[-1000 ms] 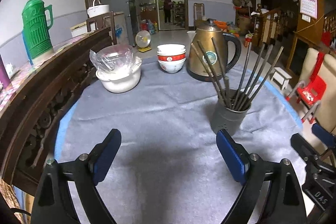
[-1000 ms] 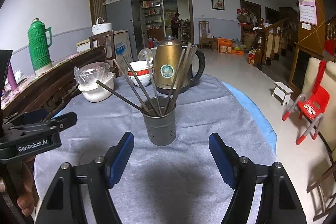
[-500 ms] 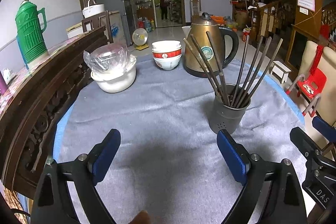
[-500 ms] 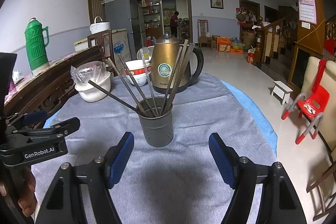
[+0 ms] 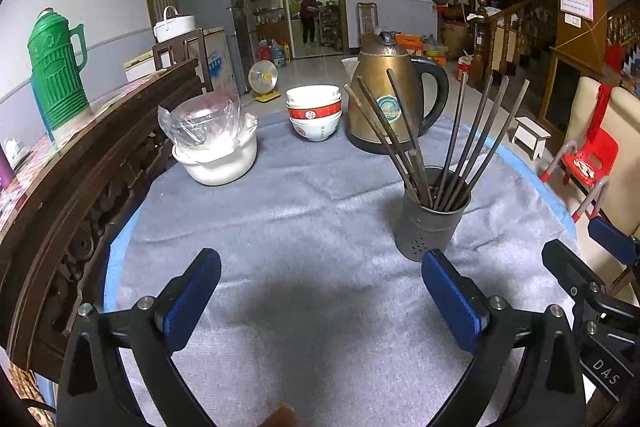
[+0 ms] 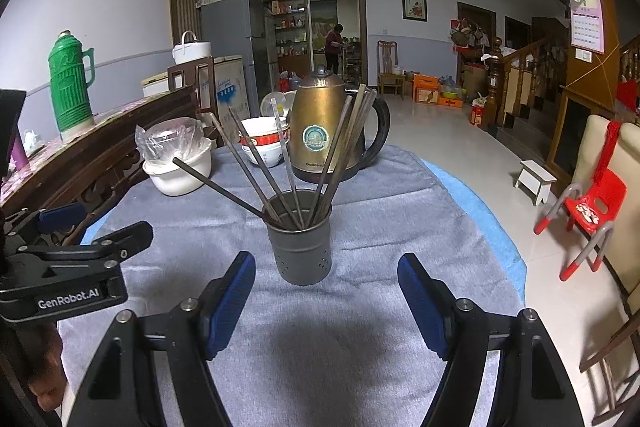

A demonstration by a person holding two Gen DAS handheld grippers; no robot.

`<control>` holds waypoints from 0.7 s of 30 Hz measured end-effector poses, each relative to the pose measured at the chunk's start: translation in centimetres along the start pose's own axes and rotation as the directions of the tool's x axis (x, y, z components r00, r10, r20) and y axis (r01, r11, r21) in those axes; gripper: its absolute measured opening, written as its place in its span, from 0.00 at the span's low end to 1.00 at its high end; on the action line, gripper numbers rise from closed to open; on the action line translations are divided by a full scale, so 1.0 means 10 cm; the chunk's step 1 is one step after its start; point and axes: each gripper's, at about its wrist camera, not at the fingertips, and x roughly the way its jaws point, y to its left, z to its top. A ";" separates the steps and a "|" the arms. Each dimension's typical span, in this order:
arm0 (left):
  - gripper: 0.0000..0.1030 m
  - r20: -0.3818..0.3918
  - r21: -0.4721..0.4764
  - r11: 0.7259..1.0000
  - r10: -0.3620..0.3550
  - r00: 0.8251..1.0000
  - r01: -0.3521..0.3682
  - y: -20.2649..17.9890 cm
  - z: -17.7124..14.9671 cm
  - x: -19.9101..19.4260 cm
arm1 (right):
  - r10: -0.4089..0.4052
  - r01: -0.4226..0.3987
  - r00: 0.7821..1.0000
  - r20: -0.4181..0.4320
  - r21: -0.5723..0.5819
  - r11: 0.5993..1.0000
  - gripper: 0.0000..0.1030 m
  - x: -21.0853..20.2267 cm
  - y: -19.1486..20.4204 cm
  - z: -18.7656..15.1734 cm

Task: Organize utensils

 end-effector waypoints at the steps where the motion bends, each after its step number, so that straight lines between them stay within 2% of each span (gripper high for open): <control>1: 0.99 -0.003 0.003 1.000 0.000 1.000 0.000 0.00 0.00 0.00 | -0.001 0.001 1.000 0.001 0.000 1.000 0.75 0.00 0.01 0.00; 8: 0.99 -0.010 0.009 1.000 0.010 1.000 -0.010 0.00 0.01 0.01 | -0.006 0.007 1.000 0.016 -0.010 1.000 0.75 -0.04 0.02 0.03; 21: 1.00 0.000 -0.020 0.999 -0.029 1.000 0.029 0.07 0.08 -0.03 | -0.015 0.015 1.000 0.019 -0.027 1.000 0.75 -0.07 0.04 0.08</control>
